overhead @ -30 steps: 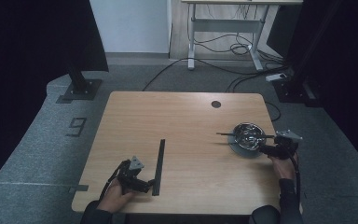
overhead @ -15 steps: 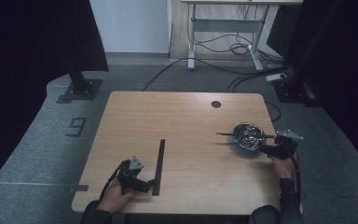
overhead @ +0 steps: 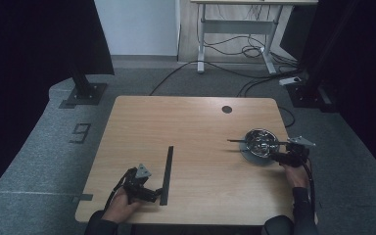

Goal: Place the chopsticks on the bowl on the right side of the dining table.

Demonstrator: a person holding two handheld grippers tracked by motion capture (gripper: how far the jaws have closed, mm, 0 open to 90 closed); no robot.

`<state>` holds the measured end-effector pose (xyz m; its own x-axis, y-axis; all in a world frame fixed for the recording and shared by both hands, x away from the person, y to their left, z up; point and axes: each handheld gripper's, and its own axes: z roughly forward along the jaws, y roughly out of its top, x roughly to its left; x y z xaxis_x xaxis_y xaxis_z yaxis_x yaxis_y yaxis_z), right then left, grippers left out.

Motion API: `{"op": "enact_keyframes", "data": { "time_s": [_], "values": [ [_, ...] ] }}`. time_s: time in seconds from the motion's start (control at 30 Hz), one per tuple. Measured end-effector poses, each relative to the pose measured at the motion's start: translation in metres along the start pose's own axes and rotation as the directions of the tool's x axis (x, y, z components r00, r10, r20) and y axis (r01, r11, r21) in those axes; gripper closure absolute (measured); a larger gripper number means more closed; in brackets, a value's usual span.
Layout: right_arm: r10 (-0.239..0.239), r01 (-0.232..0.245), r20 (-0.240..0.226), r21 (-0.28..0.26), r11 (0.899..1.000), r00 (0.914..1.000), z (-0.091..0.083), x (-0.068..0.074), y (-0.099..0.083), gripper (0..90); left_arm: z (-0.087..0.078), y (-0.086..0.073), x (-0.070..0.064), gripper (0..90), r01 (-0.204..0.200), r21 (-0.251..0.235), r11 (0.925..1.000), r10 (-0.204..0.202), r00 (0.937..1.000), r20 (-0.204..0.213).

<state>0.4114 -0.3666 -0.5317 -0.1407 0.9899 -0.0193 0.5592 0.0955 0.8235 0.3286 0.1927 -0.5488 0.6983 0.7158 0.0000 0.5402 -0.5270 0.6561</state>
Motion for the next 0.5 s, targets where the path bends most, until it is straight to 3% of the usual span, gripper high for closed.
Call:
{"op": "enact_keyframes", "data": {
  "time_s": [0.5],
  "values": [
    [-0.027, 0.027, -0.008, 0.006, 1.0, 0.9996, 0.0016, 0.0074, 0.001, 3.9, 0.0, 0.0, 0.0, 0.0, 0.0, 0.0, 1.0, 0.0, 1.0, 0.0]
  ]
}}
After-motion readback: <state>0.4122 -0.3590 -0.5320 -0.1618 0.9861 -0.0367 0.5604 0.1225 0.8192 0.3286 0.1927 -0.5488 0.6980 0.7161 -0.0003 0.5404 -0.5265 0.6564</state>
